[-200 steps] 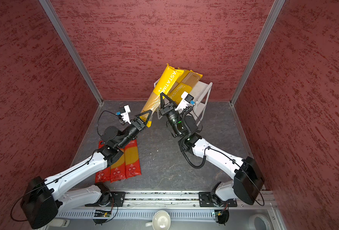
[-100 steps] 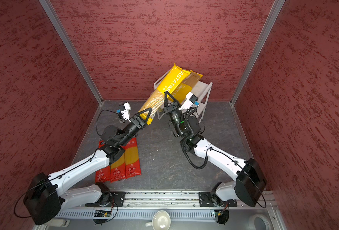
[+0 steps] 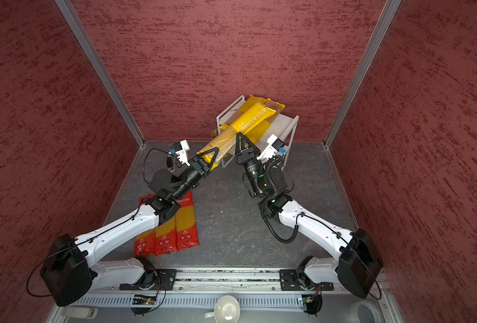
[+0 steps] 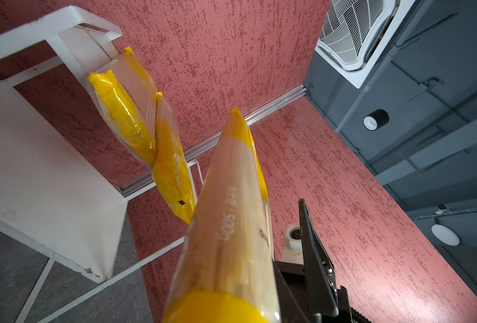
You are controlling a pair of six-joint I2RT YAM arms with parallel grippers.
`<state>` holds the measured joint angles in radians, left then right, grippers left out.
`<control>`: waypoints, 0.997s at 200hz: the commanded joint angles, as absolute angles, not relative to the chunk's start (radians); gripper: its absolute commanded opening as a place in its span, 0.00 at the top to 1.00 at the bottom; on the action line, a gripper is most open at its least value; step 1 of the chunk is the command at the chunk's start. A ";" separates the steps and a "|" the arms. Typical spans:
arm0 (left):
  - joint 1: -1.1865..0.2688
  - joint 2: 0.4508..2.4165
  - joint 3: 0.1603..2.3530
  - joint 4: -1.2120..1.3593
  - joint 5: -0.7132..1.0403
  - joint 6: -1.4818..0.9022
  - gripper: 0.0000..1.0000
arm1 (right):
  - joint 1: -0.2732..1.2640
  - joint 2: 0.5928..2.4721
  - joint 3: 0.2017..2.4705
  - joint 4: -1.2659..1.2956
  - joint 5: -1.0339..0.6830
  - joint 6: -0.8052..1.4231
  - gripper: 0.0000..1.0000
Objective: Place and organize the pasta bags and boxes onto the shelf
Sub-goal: 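Lay the pack on the top tier with the left gripper while the right releases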
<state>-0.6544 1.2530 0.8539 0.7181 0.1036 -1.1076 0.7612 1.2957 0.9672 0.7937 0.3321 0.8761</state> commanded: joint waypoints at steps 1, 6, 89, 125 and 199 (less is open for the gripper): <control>-0.663 1.263 0.930 0.804 0.080 -1.102 0.88 | 0.760 1.244 0.951 0.815 0.322 0.888 0.54; -0.665 1.272 0.938 0.804 0.077 -1.102 0.89 | 0.760 1.238 0.944 0.812 0.324 0.888 0.53; -0.715 1.413 1.169 0.726 0.054 -1.027 0.95 | 0.759 1.016 0.665 0.653 0.412 0.967 0.45; -0.740 1.478 1.297 0.707 0.029 -0.975 0.96 | 0.758 0.995 0.590 0.582 0.395 1.030 0.46; -0.847 1.699 1.521 0.678 -0.179 -0.831 0.95 | 0.759 0.982 0.507 0.545 0.406 1.081 0.46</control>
